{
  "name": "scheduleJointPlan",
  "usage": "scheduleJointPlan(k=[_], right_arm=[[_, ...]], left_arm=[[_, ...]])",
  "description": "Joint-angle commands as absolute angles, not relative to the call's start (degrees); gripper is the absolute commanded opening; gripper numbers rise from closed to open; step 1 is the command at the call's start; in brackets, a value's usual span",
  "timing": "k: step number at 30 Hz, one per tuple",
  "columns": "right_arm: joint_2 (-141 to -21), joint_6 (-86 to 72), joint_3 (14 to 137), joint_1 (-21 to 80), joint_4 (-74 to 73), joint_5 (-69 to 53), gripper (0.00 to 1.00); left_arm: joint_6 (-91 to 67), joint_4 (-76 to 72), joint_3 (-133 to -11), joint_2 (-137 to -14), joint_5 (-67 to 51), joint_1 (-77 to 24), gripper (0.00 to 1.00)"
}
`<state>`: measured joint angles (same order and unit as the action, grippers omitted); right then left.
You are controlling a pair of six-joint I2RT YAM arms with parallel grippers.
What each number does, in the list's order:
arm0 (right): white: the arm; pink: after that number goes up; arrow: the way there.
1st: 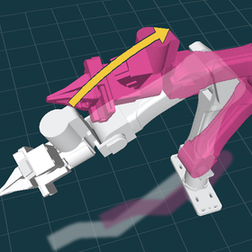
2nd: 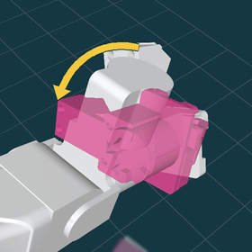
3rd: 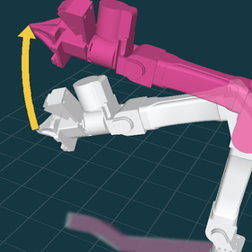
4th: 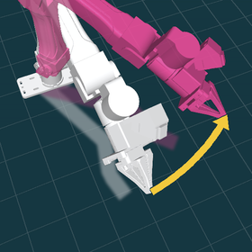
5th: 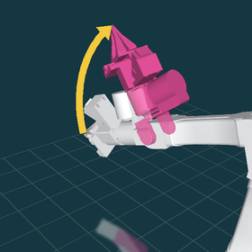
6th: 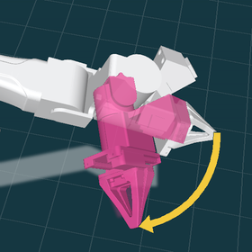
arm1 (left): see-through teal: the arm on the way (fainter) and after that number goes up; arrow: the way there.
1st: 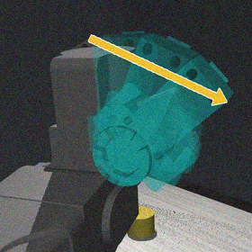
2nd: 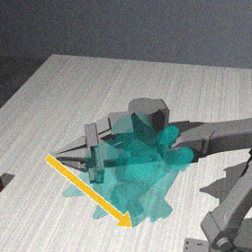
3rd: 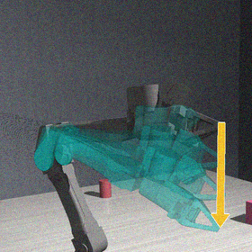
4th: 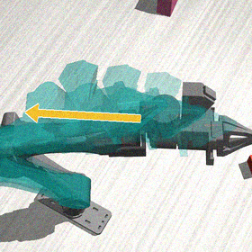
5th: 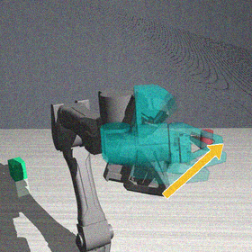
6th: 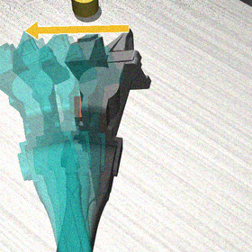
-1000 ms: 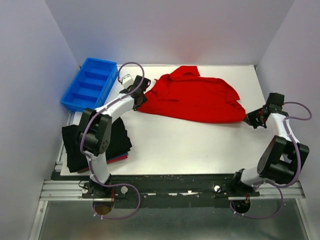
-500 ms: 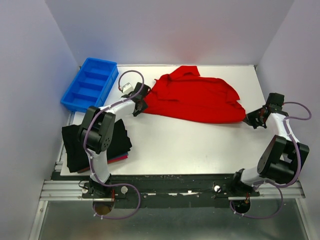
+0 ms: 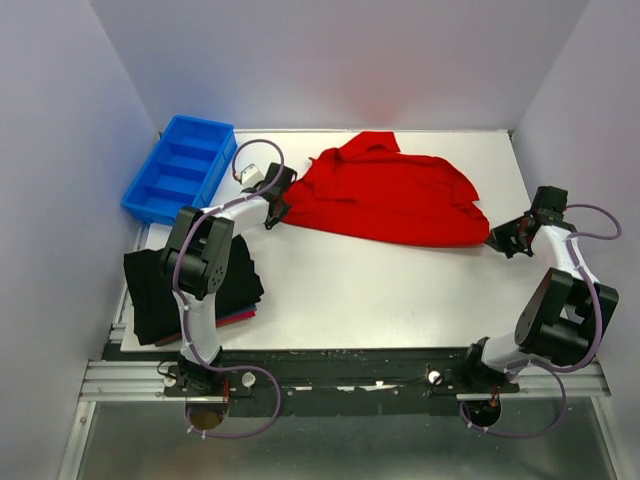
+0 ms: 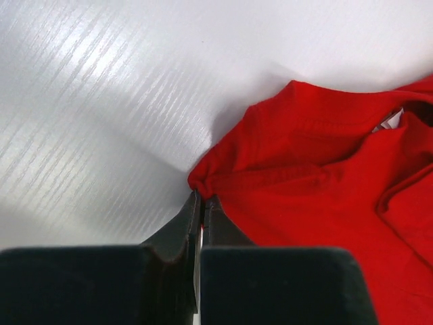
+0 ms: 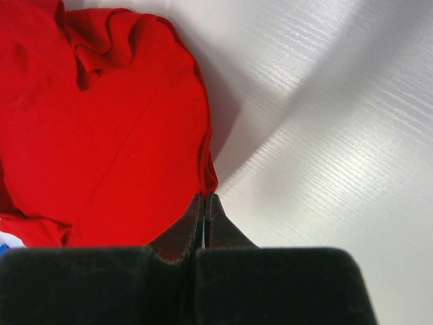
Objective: Fold and stack the t-shirts
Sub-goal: Fold the flattened tshirt in 1/3 of the way
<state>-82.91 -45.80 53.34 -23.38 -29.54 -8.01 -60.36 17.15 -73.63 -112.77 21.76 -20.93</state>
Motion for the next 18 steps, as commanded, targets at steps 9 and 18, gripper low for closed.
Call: scheduleJointPlan(k=[9,18], right_arm=[[-81.92,-44.56,53.96,-23.99,-31.02,-9.84,0.01],[-79.54,-43.77,59.84,-23.91,-35.67,-11.25,0.01]], left_arm=[[-52.12,17.04,-76.63,-108.29,24.08,-20.57,0.0],[-48.26,25.56,-84.0,-103.1,22.5,-21.36,0.0]])
